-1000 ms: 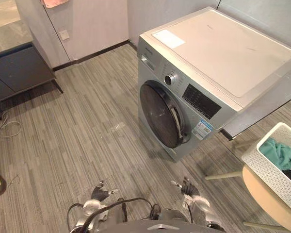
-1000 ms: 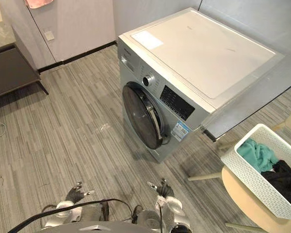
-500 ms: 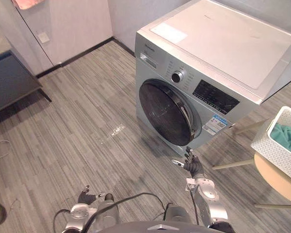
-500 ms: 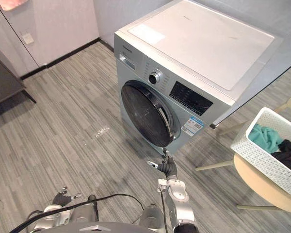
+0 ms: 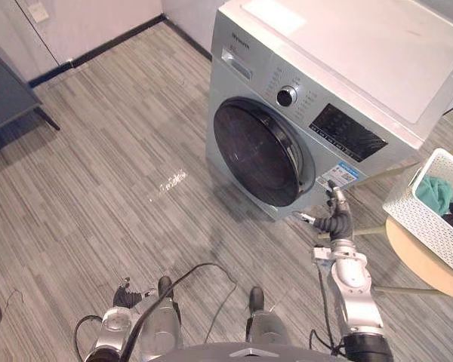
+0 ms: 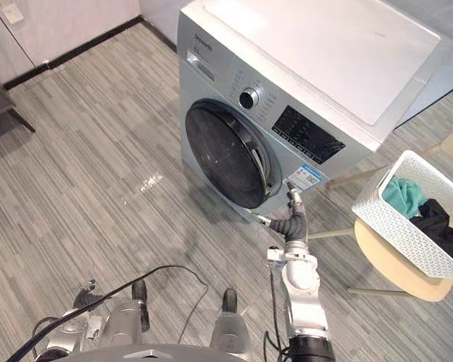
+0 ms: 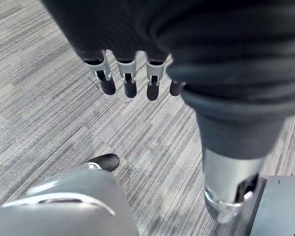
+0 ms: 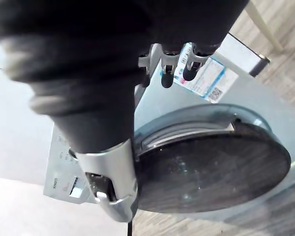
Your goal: Pick up the laundry basket with both hands and put the clothes into the washing machine.
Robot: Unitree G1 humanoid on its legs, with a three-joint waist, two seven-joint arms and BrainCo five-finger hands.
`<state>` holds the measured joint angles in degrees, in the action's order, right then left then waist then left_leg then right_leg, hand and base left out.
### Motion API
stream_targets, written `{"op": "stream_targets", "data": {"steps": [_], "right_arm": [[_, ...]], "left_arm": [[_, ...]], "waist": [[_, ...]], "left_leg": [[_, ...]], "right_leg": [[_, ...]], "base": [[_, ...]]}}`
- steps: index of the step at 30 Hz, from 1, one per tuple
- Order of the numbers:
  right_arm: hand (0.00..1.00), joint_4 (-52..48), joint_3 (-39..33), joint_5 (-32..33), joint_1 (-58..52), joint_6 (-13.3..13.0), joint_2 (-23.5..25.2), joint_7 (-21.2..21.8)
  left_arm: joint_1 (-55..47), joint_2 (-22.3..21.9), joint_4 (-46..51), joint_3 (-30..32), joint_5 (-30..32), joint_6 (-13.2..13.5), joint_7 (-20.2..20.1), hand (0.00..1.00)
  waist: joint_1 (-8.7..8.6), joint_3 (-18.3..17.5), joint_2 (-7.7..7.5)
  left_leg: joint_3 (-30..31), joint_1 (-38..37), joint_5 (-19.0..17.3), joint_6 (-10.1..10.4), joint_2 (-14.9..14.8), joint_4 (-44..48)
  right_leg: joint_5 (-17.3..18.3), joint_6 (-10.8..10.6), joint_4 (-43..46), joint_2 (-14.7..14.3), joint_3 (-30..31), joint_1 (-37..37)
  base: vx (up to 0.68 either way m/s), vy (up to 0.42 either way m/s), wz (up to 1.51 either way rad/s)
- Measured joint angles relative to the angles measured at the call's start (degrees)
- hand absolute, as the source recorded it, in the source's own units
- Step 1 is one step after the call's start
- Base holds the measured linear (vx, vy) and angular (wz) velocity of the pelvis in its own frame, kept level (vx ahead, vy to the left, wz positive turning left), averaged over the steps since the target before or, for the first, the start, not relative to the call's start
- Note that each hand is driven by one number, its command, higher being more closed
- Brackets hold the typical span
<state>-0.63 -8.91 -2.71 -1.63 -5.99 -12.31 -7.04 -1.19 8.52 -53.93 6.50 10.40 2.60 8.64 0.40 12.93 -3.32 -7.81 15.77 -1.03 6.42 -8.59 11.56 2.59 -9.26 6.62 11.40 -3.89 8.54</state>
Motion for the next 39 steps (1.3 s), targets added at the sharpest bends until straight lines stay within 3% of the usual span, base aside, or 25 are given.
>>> {"op": "stream_targets", "data": {"steps": [3, 12, 21, 26, 32, 37, 39], "right_arm": [[0.0, 8.46, 0.34, 0.0, 11.56, 0.02, -5.64, -2.04], [0.0, 33.97, 4.99, 0.86, 42.1, 1.68, -18.97, -4.73], [0.0, 54.24, 8.22, 3.53, 63.27, 3.87, -24.59, -3.45], [0.0, 56.49, 8.18, 3.59, 67.7, 5.0, -27.77, -3.47], [0.0, 58.95, 10.78, 3.57, 68.66, 5.35, -28.05, -4.77], [0.0, 46.68, 13.97, 6.84, 59.55, 4.59, -24.39, -4.43], [0.0, 37.84, 17.39, 9.72, 51.7, 4.35, -20.8, -3.28]], "left_arm": [[0.66, 0.01, 0.06, -0.64, 0.08, -0.02, -0.01, 0.0], [2.01, -0.05, -0.02, -2.24, -1.38, -0.07, 1.33, 0.0], [4.03, -1.73, 4.84, -6.91, -5.89, 1.28, 2.45, 0.0], [4.23, -4.11, 12.54, -10.73, -8.11, 2.51, 2.61, 0.0], [5.01, -5.54, 14.39, -12.86, -8.12, 2.73, 2.4, 0.0], [6.47, -6.35, 12.28, -12.67, -8.09, 2.37, 2.53, 0.0], [6.37, -6.64, 10.99, -12.76, -8.07, 2.25, 2.57, 0.0]], "waist": [[0.6, 2.12, 0.45], [2.69, 9.46, 4.64], [4.12, 12.94, 8.63], [4.2, 14.32, 11.34], [4.18, 14.4, 11.57], [3.51, 14.38, 11.56], [2.34, 14.35, 11.52]], "left_leg": [[0.19, 0.09, 3.46, -0.07, 0.06, -3.48], [1.63, 0.18, 11.86, -0.2, 0.16, -12.18], [1.61, 4.24, 16.11, -0.37, 0.52, -16.02], [1.23, 7.14, 16.39, -0.17, 1.81, -16.4], [-0.62, 9.19, 17.28, -0.65, 2.6, -16.43], [-1.5, 8.17, 17.29, -0.65, 2.0, -16.15], [-1.59, 6.28, 17.18, -0.52, 1.42, -16.16]], "right_leg": [[-0.35, 0.46, 0.28, -0.4, 0.13, 1.65], [-1.43, 0.29, 2.81, -1.15, -0.28, 5.93], [-1.85, -0.04, 6.69, -0.59, -0.47, 13.56], [-1.02, -0.8, 9.52, 1.66, -1.43, 17.1], [-0.82, -1.11, 10.56, 3.32, -1.62, 19.48], [-0.82, -1.09, 10.54, 2.9, -1.42, 19.15], [-0.8, -1.02, 9.99, 2.21, -1.53, 17.17]], "base": [[-0.16, -0.032, 0.09], [-0.14, -0.004, 0.08], [-0.07, -0.011, 0.01], [-0.03, -0.019, 0.16], [0.04, -0.03, 0.05], [0.04, -0.065, -0.1], [0.04, -0.091, -0.1]]}}
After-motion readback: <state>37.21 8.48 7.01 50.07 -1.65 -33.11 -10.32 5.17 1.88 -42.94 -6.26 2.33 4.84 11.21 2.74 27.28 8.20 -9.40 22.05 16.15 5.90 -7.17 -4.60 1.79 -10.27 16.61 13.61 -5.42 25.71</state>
